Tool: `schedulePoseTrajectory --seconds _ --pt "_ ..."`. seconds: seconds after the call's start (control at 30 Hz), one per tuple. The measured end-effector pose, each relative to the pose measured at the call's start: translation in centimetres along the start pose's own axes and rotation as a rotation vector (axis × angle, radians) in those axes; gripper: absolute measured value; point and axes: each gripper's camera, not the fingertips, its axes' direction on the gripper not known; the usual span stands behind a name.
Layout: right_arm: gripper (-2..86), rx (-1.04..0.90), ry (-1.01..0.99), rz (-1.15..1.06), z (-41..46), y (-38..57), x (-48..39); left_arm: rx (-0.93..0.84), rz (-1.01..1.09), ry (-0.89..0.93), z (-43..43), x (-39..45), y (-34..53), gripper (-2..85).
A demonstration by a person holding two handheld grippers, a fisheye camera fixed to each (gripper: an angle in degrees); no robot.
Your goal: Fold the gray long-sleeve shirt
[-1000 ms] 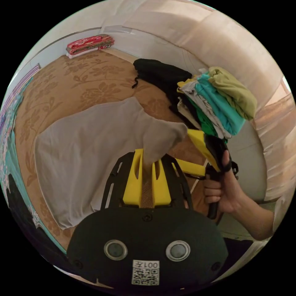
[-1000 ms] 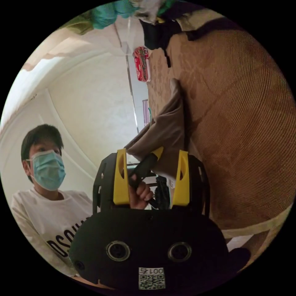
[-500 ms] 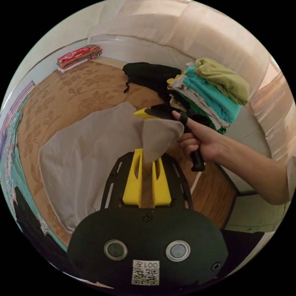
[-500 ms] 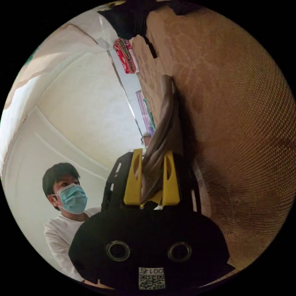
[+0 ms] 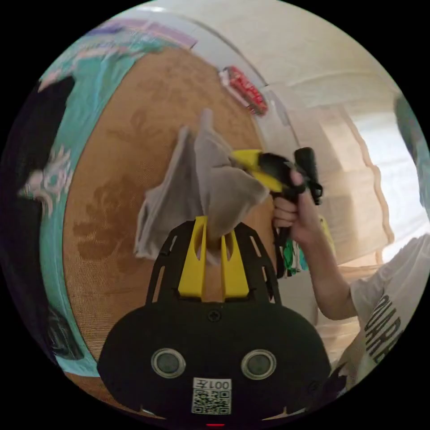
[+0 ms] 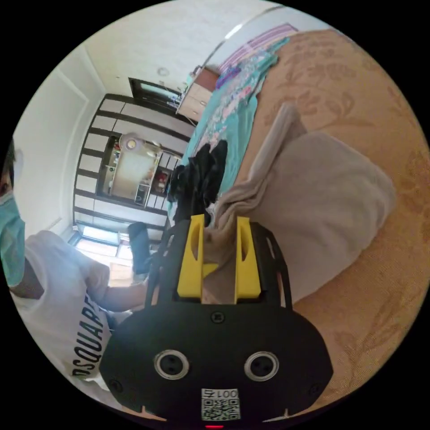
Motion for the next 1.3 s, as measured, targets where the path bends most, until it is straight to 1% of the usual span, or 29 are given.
schedulePoseTrajectory --seconds 0.03,0.07,0.1,0.13,0.17,0.23,0.3,0.37,0.4,0.43,0.53,0.6,0.67,0.7,0.8,0.83,0.87,0.93,1.0,1.03,1.13,1.2,1.23,1.27,1.3 --pt "9.5 0.004 -0.021 0.011 0.7 0.2 -0.1 -0.058 -0.075 0.046 -0.2 -3.4 -0.2 0.8" --pt "9.6 0.039 -0.043 -0.002 1.4 1.1 -1.0 -0.079 -0.161 0.128 -0.7 -6.3 -0.2 0.8" --pt "9.8 0.068 -0.009 -0.016 1.8 2.3 -2.2 -0.072 -0.201 0.187 -1.1 -7.6 -0.2 0.9" --pt "10.0 0.075 0.017 -0.023 1.9 3.0 -2.8 -0.031 -0.271 0.306 -2.0 -9.8 -0.1 0.8" --pt "10.3 0.074 0.087 -0.031 2.3 4.4 -4.0 0.007 -0.329 0.382 -3.0 -11.5 0.1 0.7" --pt "11.3 0.042 0.257 -0.024 3.2 6.6 -5.4 0.034 -0.404 0.415 -4.3 -13.4 0.1 0.5" --pt "13.1 -0.062 0.533 -0.019 5.3 9.3 -6.6 0.040 -0.455 0.421 -5.3 -14.8 -0.2 0.2" --pt "14.5 -0.133 0.638 0.014 7.0 10.9 -7.1 0.034 -0.495 0.408 -6.6 -15.7 -1.0 -0.4" --pt "15.3 -0.122 0.664 0.053 7.6 11.9 -7.3 0.030 -0.499 0.400 -6.8 -15.9 -1.2 -0.5" --pt "15.5 -0.109 0.657 0.071 7.8 12.3 -7.3 0.020 -0.493 0.383 -7.3 -15.9 -1.8 -0.5" --pt "15.7 0.017 0.529 0.163 8.0 13.8 -6.4 -0.025 -0.484 0.317 -8.0 -15.8 -3.3 0.2" --pt "15.4 0.127 0.430 0.206 7.6 14.3 -5.1 -0.043 -0.492 0.336 -7.9 -15.7 -4.0 1.6" --pt "15.1 0.138 0.364 0.241 7.9 14.6 -3.4 -0.036 -0.502 0.407 -7.6 -15.2 -4.6 4.0" --pt "14.7 0.109 0.300 0.264 8.5 14.9 -2.2 -0.037 -0.506 0.422 -7.5 -15.1 -4.8 4.6" --pt "12.0 0.126 0.203 0.311 8.8 16.5 -0.7 -0.057 -0.542 0.460 -6.6 -14.0 -5.1 10.5" --pt "11.3 0.135 0.191 0.312 8.7 17.0 -0.6 -0.052 -0.568 0.470 -6.3 -13.5 -5.1 14.0" --pt "9.6 0.162 0.150 0.315 8.3 17.9 -0.6 -0.032 -0.592 0.500 -6.1 -13.0 -5.0 17.8" --pt "8.0 0.223 0.047 0.323 7.6 19.5 -0.8 0.010 -0.632 0.557 -5.9 -12.0 -4.8 22.4" --pt "7.0 0.260 -0.052 0.356 7.2 21.6 -1.2 0.047 -0.660 0.608 -5.7 -10.9 -4.8 25.4" --pt "6.9 0.262 -0.067 0.364 7.2 22.2 -1.3 0.079 -0.668 0.627 -5.7 -10.0 -4.8 26.5" --pt "6.5 0.266 -0.135 0.392 7.0 25.1 -1.8 0.163 -0.686 0.667 -5.6 -7.6 -5.1 27.0" --pt "6.5 0.266 -0.169 0.426 6.7 27.7 -1.9 0.196 -0.697 0.668 -5.4 -6.0 -5.5 25.6" --pt "6.5 0.263 -0.173 0.432 6.6 28.4 -1.9 0.207 -0.697 0.666 -5.2 -4.8 -5.8 23.4" --pt "6.7 0.242 -0.178 0.433 6.6 29.6 -1.9 0.211 -0.704 0.661 -4.9 -3.5 -6.2 17.9" --pt "6.9 0.212 -0.181 0.414 6.5 30.7 -1.9 0.216 -0.707 0.658 -4.7 -2.9 -6.3 15.1"
